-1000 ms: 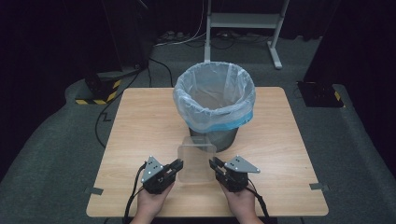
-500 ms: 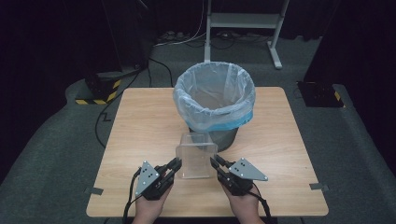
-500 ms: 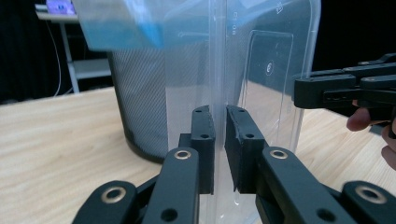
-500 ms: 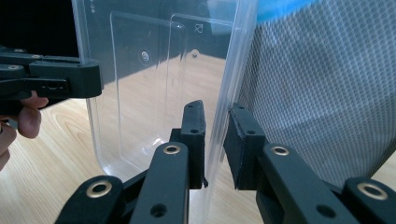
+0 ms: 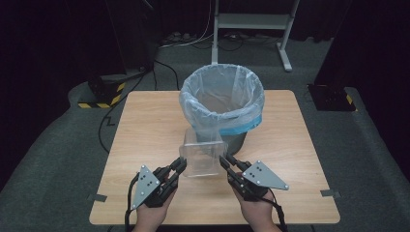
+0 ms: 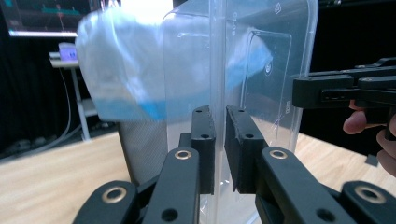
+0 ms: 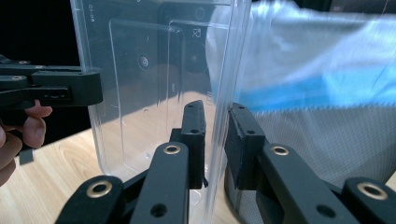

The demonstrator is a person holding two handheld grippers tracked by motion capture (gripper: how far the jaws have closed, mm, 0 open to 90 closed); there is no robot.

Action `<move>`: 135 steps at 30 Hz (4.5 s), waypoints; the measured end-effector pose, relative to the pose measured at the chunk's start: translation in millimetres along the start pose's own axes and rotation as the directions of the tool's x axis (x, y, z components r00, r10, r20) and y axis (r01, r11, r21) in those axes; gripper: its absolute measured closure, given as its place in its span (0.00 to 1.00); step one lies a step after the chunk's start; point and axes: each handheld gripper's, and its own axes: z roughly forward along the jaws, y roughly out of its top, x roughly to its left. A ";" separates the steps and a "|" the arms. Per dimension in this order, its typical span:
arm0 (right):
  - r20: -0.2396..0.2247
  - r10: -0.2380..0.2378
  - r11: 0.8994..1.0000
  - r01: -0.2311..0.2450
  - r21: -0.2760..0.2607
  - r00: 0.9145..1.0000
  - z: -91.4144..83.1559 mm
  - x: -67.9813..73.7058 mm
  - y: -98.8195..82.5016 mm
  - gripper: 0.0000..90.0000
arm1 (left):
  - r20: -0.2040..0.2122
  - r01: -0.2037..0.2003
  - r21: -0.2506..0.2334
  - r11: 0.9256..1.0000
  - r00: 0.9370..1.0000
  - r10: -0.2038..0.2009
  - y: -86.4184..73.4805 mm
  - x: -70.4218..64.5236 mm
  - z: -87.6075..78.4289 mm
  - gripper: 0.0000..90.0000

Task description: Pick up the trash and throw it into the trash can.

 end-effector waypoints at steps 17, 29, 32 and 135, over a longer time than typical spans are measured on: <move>0.053 -0.094 0.977 0.103 -0.188 0.994 -14.4 -8.6 80.2 0.87 | 0.086 -0.065 -0.159 0.985 0.993 0.079 71.4 -25.3 30.8 0.91; 0.119 -0.094 0.960 0.121 -0.253 0.989 -5.5 -30.7 125.6 0.87 | 0.118 -0.084 -0.212 0.974 0.987 0.111 106.4 -23.4 78.0 0.92; 0.142 -0.096 0.959 0.129 -0.251 0.985 2.4 -40.4 133.1 0.87 | 0.134 -0.071 -0.227 0.971 0.986 0.103 109.5 -17.9 92.3 0.92; 0.228 0.059 0.813 -0.179 0.554 0.972 1.7 -135.6 -147.4 0.32 | -0.374 0.110 0.557 0.823 0.918 0.130 -106.5 136.4 -13.6 0.27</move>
